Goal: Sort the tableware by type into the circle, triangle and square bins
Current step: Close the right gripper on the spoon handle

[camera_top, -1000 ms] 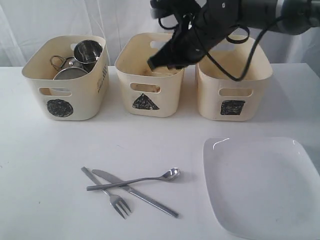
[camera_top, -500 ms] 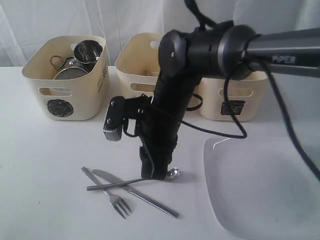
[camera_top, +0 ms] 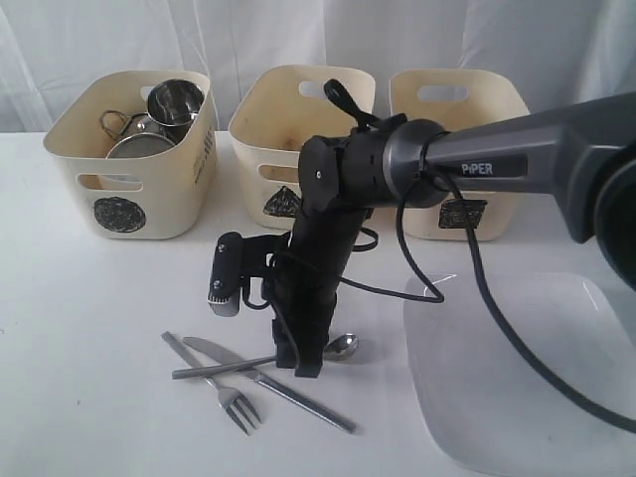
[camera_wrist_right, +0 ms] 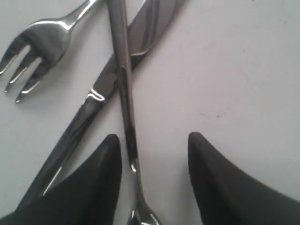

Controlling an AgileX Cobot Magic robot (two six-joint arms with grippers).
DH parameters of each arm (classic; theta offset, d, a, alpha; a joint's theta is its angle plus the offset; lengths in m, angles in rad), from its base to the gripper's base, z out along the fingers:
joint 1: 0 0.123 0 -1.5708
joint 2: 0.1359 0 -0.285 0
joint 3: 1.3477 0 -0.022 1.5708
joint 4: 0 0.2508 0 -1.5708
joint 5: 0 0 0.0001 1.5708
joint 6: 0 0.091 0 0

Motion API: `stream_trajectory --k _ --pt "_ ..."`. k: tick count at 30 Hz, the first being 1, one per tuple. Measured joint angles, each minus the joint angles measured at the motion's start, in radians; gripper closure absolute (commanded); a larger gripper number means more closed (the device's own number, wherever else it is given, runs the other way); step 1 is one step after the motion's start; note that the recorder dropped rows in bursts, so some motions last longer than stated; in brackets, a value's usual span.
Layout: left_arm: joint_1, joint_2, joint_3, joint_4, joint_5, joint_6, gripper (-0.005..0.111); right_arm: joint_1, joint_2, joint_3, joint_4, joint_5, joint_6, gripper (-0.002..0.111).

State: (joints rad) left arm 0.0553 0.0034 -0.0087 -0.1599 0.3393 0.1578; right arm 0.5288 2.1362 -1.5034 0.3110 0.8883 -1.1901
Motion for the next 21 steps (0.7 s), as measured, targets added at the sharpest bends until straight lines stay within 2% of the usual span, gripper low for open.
stream_trajectory --k 6,8,12,13,21 --pt "0.0 0.0 0.0 0.0 0.0 0.0 0.107 0.0 0.021 0.0 0.0 -0.029 -0.025 0.072" --pt "0.0 0.0 0.0 0.0 0.0 0.0 0.107 0.0 0.023 -0.002 0.004 -0.018 -0.026 0.079" --pt "0.0 0.0 0.0 0.0 0.0 0.0 0.107 0.0 0.025 -0.002 0.005 -0.018 -0.029 0.106" --pt "0.0 0.0 0.0 0.0 0.0 0.0 0.107 0.0 0.025 -0.002 0.005 -0.018 -0.029 0.108" --pt "0.0 0.0 0.0 0.0 0.0 0.0 0.107 0.0 0.014 -0.002 0.01 -0.005 -0.032 0.108"
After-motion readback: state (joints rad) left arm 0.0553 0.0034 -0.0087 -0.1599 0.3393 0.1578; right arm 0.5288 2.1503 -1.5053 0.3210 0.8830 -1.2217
